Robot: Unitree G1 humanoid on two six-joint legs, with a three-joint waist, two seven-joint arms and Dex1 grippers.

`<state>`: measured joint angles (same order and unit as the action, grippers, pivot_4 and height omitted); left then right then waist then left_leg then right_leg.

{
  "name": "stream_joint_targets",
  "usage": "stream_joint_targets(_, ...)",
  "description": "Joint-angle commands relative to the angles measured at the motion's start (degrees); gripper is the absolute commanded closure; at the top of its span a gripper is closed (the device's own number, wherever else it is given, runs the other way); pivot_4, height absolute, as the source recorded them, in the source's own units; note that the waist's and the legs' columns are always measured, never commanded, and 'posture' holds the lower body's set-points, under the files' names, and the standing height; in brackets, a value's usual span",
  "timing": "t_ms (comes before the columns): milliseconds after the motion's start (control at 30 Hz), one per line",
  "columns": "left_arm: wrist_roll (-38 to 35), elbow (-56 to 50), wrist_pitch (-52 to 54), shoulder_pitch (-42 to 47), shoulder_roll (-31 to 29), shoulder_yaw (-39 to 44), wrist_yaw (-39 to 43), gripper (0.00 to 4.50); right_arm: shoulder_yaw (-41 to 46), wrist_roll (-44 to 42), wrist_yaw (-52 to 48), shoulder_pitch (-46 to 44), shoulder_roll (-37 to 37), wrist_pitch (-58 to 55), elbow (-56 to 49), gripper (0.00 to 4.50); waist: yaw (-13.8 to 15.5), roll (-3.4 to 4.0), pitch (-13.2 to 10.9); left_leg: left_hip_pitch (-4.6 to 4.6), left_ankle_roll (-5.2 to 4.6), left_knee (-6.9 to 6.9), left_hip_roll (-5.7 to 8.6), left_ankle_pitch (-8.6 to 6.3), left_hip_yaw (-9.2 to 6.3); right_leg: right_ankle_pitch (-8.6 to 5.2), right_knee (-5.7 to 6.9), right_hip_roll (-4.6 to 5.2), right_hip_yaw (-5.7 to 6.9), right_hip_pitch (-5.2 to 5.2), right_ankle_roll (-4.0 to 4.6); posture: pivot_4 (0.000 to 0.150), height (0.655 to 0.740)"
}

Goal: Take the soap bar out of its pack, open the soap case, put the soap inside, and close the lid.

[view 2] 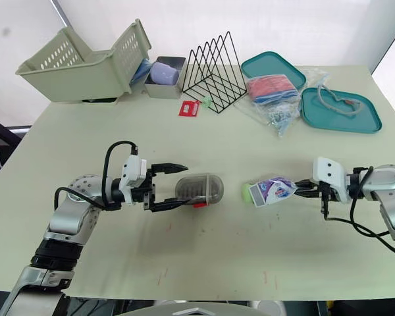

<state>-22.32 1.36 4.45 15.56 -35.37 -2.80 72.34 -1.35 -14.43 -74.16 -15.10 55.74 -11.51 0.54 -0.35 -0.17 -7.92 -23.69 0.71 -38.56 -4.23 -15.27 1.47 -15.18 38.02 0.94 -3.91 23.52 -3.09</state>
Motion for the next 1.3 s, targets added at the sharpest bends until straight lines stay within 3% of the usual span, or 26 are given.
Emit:
stream_joint_targets(33,-0.05,-0.22,-1.3,0.07,-0.3,0.55,0.29,0.0,3.45,-1.8,0.23,-0.48,3.59,-5.14,-5.89,4.47,0.04,0.0,0.0,0.0,0.0,0.0,0.0,0.0,-0.01,0.0,0.0,0.0,0.0,0.0,0.0,0.15,0.74)
stream_joint_targets(300,0.01,0.04,-1.51,0.02,-0.57,0.47,1.14,0.0,3.76,-0.58,1.96,-0.89,7.42,-9.89,-11.98,4.47,-0.07,0.0,-0.01,-0.01,0.0,0.0,0.0,0.0,-0.01,0.0,-0.01,-0.01,0.0,0.01,0.0,0.15,0.74)
stream_joint_targets(767,0.18,0.46,-1.39,0.51,-0.95,0.29,2.21,0.0,5.68,2.44,2.44,2.77,10.55,-4.46,-8.28,4.47,-0.1,0.0,-0.01,-0.01,0.0,0.01,0.0,0.0,-0.01,0.0,-0.02,-0.01,0.0,0.01,0.0,0.15,0.74)
stream_joint_targets(1167,0.46,1.39,-1.27,1.65,-0.76,-0.11,2.97,0.0,17.16,1.33,0.29,11.68,13.48,3.88,1.95,4.47,0.16,0.0,-0.01,0.0,0.0,0.0,0.0,0.0,0.02,0.0,-0.03,0.0,-0.01,0.0,0.0,0.15,0.74)
stream_joint_targets(1300,-1.19,0.95,-0.31,1.89,-0.34,0.4,3.56,0.0,23.39,-3.51,2.74,11.96,10.71,-2.15,4.15,4.47,-0.01,0.0,-0.01,0.0,0.0,0.0,0.0,0.0,0.01,0.0,-0.03,-0.01,-0.02,0.0,0.0,0.15,0.74)
